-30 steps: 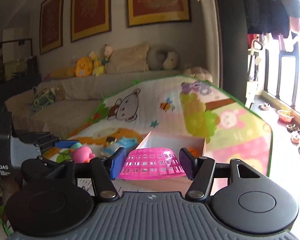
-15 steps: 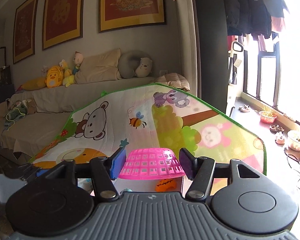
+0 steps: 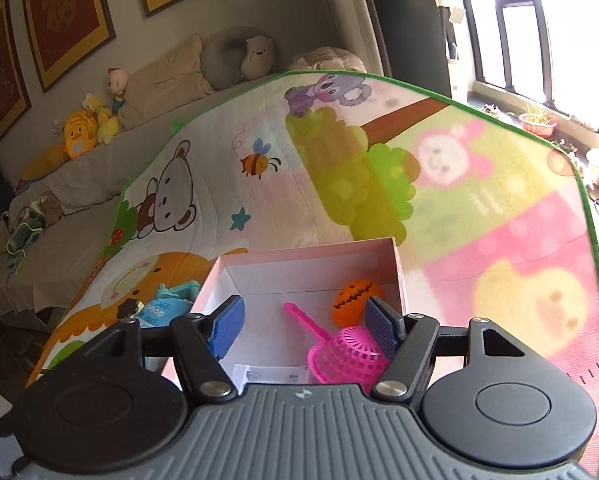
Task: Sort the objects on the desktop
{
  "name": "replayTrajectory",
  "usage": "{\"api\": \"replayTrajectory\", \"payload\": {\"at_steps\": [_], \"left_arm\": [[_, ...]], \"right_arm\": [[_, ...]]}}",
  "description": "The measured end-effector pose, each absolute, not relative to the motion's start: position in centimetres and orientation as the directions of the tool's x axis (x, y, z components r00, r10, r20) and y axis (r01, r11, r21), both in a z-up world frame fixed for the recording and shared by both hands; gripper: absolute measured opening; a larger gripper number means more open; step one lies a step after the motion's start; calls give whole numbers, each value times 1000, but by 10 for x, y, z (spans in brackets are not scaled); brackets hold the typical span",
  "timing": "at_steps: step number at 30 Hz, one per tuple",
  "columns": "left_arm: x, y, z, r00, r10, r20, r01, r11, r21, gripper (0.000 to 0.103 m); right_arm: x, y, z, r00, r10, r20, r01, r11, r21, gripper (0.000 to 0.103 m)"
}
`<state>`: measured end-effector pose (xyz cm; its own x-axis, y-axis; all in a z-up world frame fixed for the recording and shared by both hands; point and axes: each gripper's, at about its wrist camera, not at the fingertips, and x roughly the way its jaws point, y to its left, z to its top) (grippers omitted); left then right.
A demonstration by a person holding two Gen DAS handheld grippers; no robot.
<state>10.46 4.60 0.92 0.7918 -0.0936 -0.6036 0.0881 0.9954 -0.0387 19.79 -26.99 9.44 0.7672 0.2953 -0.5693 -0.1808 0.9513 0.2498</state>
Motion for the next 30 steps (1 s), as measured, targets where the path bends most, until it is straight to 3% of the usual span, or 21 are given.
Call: {"api": "replayTrajectory", "payload": {"at_steps": [7,9,10,11,18,23,30], "left_arm": [[102,55,6,784,-137,-605,86,990,-112,103],[102,57,5,784,-148,-603,84,987,-134,103],[102,58,5,784,-153,-602,82,986,-144,103],[103,59,4,782,-159,-602,81,985,-154,103],[105,64,3,772,-183,-609,80,978,-192,103],[99,62,4,761,-200,-618,112,978,-178,103],[81,46,4,733,-207,-648,222,973,-59,103]], "right_arm": [[262,-132,97,569,388,-725,-342,913,220,67],[292,-94,83,538,344,-770,-341,924,175,50],[307,-77,75,526,322,-787,-339,928,153,35],[321,-65,68,520,309,-797,-327,933,148,33],[395,-13,18,515,129,-847,-256,967,-9,33],[385,-21,10,408,193,-892,-313,948,62,33],[302,-41,14,276,280,-919,-461,878,129,33]]}}
